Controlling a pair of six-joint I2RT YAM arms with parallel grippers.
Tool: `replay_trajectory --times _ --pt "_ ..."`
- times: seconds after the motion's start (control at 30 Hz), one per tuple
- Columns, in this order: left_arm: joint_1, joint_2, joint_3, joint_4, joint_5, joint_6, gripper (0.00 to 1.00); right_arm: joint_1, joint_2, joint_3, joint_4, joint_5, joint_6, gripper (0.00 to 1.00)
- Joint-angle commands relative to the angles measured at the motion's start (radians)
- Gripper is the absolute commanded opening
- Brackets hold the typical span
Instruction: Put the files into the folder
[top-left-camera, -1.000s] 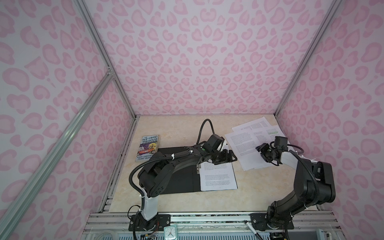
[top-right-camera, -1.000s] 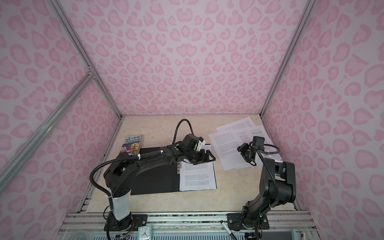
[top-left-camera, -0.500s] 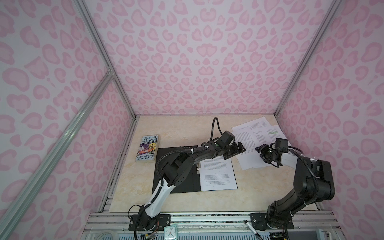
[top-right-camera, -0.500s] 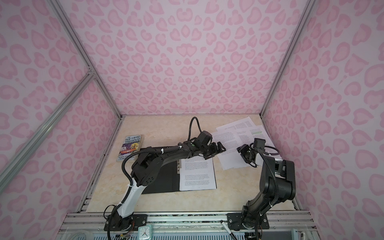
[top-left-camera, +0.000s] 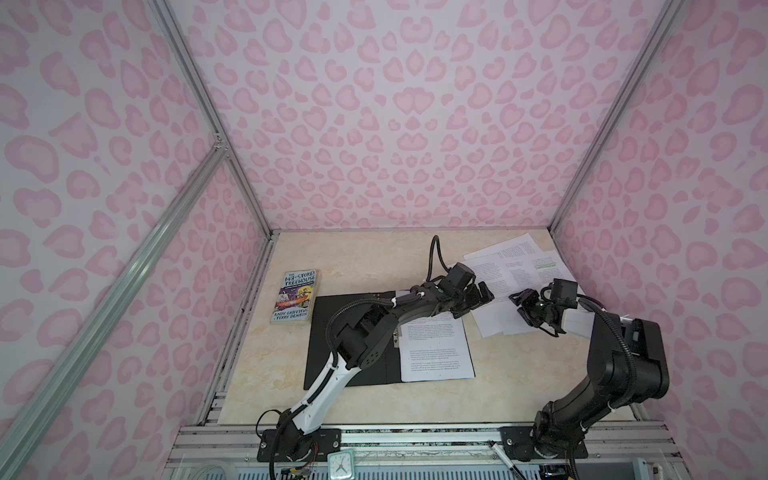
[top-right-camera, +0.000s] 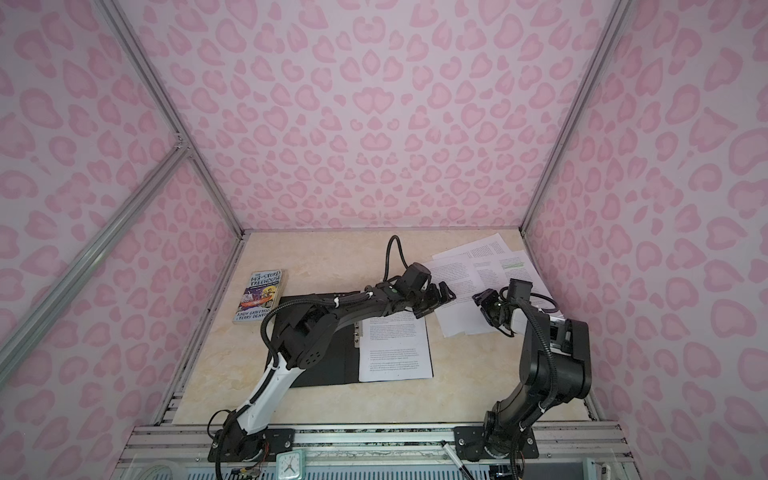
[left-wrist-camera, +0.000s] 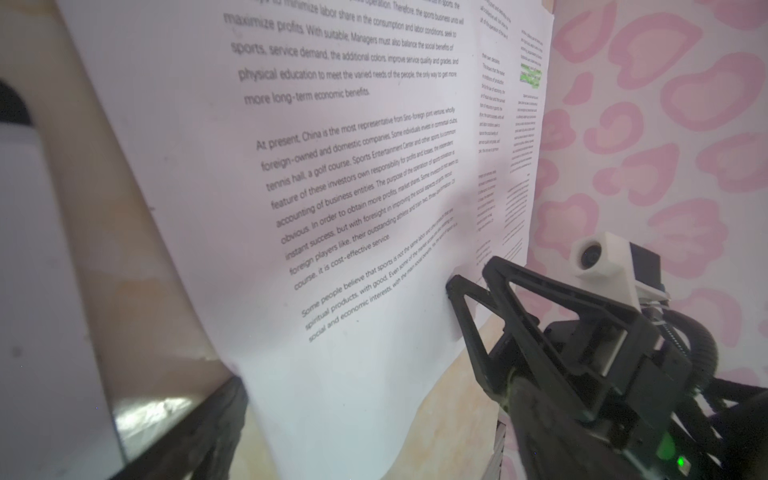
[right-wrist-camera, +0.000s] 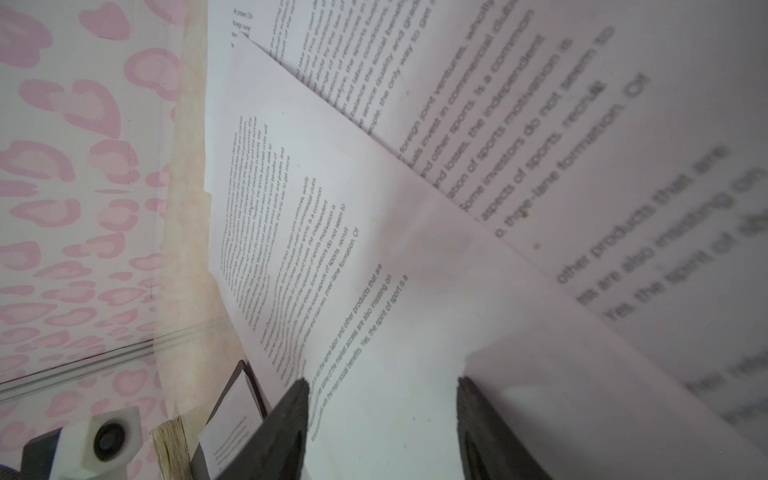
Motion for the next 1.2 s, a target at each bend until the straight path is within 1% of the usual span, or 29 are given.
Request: replay_trajectory --times 0.0,0.07,0.3,0.5,0.57,0.67,0.87,1.03,1.07,1.17 --pt "0.000 0.019 -0.022 -0.006 -0.037 -0.047 0.99 0.000 0.018 -0.017 -0.091 0.009 0.012 0.58" --pt "-0.001 0.022 -0.028 0.041 -0.026 -0.065 0.98 0.000 0.020 -0.018 -0.087 0.003 0.016 0.57" --pt "0.000 0.039 -0.052 0.295 0.031 -0.131 0.97 0.001 0.036 -0.033 -0.053 -0.023 0.041 0.56" --pt "-0.001 0.028 -0.096 0.432 0.061 -0.156 0.97 -0.002 0.047 -0.042 -0.042 -0.031 0.045 0.56" --pt "-0.004 0.009 -0.121 0.437 0.066 -0.154 0.97 -0.003 0.056 -0.040 -0.033 -0.036 0.052 0.56" --pt "-0.010 -0.038 -0.184 0.405 0.034 -0.148 0.98 -0.006 0.067 -0.038 -0.023 -0.036 0.058 0.56" --pt "-0.012 -0.072 -0.267 0.439 0.040 -0.173 0.97 -0.018 0.075 -0.041 -0.005 -0.044 0.069 0.55" --pt "-0.015 -0.071 -0.247 0.452 0.092 -0.162 0.98 -0.020 0.072 -0.044 0.000 -0.058 0.064 0.55" --pt "-0.015 -0.071 -0.241 0.438 0.095 -0.155 0.98 -0.020 0.062 -0.039 -0.008 -0.055 0.056 0.54" --pt "-0.015 -0.076 -0.238 0.387 0.083 -0.139 0.98 -0.015 -0.017 0.011 -0.117 0.031 -0.028 0.55"
